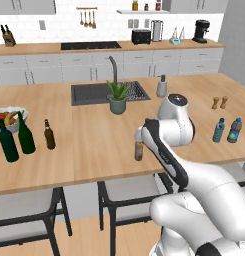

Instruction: Move the plastic bottles in the middle to the plastics group, and the glass bottles in the middle to the glass group.

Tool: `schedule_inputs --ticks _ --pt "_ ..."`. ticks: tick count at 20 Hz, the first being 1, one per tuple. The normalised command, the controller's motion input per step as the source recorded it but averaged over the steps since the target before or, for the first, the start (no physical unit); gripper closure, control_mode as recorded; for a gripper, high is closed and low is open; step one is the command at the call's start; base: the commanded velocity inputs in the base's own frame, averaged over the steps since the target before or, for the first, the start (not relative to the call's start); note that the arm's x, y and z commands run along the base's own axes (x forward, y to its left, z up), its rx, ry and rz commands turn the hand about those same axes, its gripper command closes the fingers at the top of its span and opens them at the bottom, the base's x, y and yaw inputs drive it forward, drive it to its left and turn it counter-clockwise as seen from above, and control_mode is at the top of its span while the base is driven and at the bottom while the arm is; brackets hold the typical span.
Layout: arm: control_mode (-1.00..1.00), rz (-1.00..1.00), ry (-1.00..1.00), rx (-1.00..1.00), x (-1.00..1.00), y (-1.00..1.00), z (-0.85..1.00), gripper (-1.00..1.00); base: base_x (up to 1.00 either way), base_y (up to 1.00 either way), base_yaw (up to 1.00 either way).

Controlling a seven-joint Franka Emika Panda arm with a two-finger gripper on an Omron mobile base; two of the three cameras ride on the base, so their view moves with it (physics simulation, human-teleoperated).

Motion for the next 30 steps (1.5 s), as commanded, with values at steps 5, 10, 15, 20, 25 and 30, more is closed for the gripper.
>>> schedule_inputs --ticks 5,10,15,20,25,30 --pt "-1.0 -0.14 0.0 -0.03 0.23 0.0 0.0 -1.0 0.0 0.0 0.0" --pt "-1.0 -0.05 -0.03 0.0 0.35 -0.03 -0.22 -1.0 0.0 0.0 0.0" --pt "-1.0 0.01 0.0 0.0 0.48 0.0 -0.24 -1.0 0.0 0.0 0.0" --pt "-1.0 0.07 -0.03 0.0 0.19 0.0 -0.08 -1.0 0.0 0.0 0.0" --pt "-1.0 0.16 -0.09 -0.02 -0.17 0.0 -0.01 -1.0 0.0 0.0 0.0" --pt "-1.0 0.14 0.04 -0.15 -0.01 0.0 0.0 -1.0 0.0 0.0 0.0"
